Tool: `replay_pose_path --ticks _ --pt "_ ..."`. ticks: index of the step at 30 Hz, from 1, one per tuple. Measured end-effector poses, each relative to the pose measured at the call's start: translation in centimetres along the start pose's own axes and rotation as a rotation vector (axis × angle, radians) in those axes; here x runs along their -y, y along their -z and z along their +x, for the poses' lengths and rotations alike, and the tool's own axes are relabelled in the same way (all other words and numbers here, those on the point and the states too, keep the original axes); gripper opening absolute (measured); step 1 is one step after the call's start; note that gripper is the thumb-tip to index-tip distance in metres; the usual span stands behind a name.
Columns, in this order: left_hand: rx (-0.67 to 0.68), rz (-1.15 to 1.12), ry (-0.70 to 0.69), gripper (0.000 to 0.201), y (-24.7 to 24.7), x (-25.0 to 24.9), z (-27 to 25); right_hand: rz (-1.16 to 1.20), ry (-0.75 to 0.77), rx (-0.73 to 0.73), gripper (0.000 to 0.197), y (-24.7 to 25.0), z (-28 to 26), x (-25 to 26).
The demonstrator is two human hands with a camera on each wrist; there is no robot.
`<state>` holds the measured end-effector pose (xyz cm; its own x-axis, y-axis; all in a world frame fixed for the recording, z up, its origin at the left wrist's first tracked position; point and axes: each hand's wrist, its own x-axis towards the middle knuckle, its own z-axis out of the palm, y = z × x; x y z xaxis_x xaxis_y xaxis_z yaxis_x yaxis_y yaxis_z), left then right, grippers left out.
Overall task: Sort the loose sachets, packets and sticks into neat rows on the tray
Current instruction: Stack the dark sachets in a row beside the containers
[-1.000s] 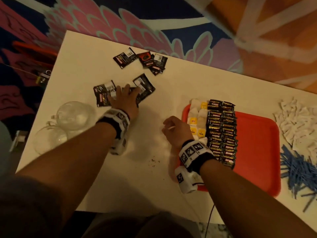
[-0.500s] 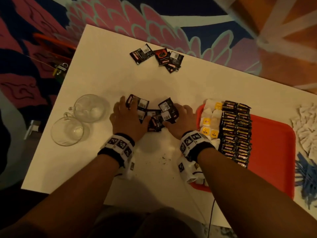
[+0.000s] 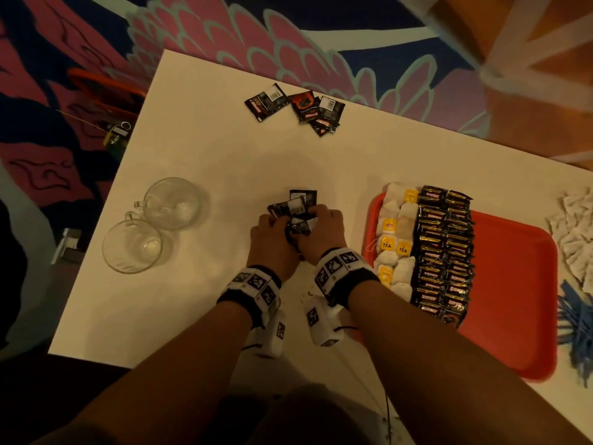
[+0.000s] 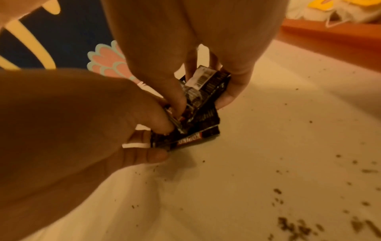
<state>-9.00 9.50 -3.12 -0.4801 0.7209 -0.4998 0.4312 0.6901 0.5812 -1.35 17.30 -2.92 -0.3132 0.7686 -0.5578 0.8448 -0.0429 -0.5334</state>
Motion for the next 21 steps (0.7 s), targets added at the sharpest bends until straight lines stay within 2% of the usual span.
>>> replay_pose_path --ticks 5,9,12,16,21 --pt "0.017 0.028 -0.048 0.043 0.1 0.2 -0.1 0.235 -0.133 0.012 0.069 0.2 0.1 0.6" --pt "0.008 0.085 -0.116 0.034 0.2 0.1 0.1 0.132 -0.146 0.072 0.041 -0.4 0.2 1.6" --pt "-0.009 0.123 -0.168 0.030 0.1 0.3 0.4 0.033 -0.126 0.095 0.030 -0.9 0.5 2.2" --pt "-0.065 -0.040 -0.084 0.025 -0.4 1.4 1.0 0.045 -0.094 0.109 0.025 -0.7 0.6 1.9" --pt "-0.114 -0.232 -0.128 0.036 -0.3 2.6 1.1 0.105 -0.064 0.120 0.032 0.0 0.0 1.1"
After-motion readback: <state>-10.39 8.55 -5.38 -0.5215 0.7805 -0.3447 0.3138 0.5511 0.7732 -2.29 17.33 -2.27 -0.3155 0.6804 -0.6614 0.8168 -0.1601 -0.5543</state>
